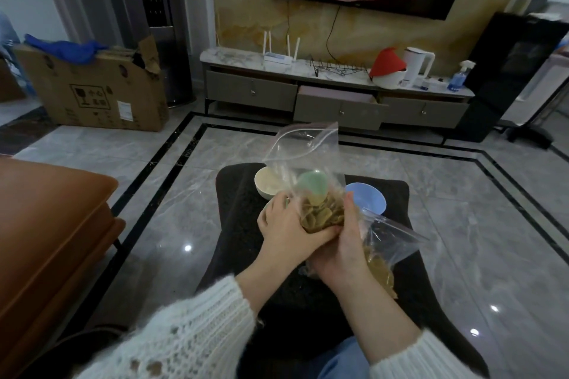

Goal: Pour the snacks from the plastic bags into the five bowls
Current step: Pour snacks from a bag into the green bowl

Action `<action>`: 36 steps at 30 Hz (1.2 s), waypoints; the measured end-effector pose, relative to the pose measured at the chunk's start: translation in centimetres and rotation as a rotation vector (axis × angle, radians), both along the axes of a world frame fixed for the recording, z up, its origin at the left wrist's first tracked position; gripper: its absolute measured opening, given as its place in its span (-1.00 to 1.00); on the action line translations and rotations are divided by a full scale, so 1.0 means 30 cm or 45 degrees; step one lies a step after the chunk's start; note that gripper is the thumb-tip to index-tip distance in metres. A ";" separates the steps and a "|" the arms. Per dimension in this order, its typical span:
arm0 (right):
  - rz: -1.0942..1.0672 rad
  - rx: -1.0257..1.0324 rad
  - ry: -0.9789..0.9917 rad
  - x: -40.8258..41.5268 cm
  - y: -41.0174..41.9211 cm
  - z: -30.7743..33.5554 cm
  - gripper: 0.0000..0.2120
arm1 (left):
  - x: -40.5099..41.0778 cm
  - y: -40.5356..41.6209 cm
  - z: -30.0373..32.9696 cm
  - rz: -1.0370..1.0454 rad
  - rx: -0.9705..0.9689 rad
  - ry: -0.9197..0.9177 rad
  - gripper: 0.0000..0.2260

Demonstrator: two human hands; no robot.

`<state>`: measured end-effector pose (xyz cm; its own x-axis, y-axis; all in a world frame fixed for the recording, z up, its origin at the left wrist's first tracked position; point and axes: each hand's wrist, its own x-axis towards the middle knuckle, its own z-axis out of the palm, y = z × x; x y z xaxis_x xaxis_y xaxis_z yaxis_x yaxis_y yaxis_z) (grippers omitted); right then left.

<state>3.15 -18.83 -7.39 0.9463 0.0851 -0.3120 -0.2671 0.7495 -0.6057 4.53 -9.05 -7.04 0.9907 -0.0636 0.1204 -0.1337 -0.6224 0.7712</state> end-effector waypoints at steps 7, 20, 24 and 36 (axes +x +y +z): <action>-0.132 -0.105 0.075 0.071 -0.097 -0.006 -0.33 | 0.084 0.047 -0.030 -0.130 -0.452 0.117 -0.14; -0.194 -0.669 0.069 0.196 -0.274 0.100 -0.64 | 0.315 0.137 0.155 -0.129 -0.531 -0.096 -0.74; -0.206 -0.771 0.081 0.216 -0.266 0.105 -0.59 | 0.366 0.134 0.133 -0.099 -0.440 -0.050 -0.78; -0.173 -1.071 0.066 0.236 -0.294 0.069 -0.38 | 0.420 0.131 -0.024 0.012 -0.641 0.232 -0.89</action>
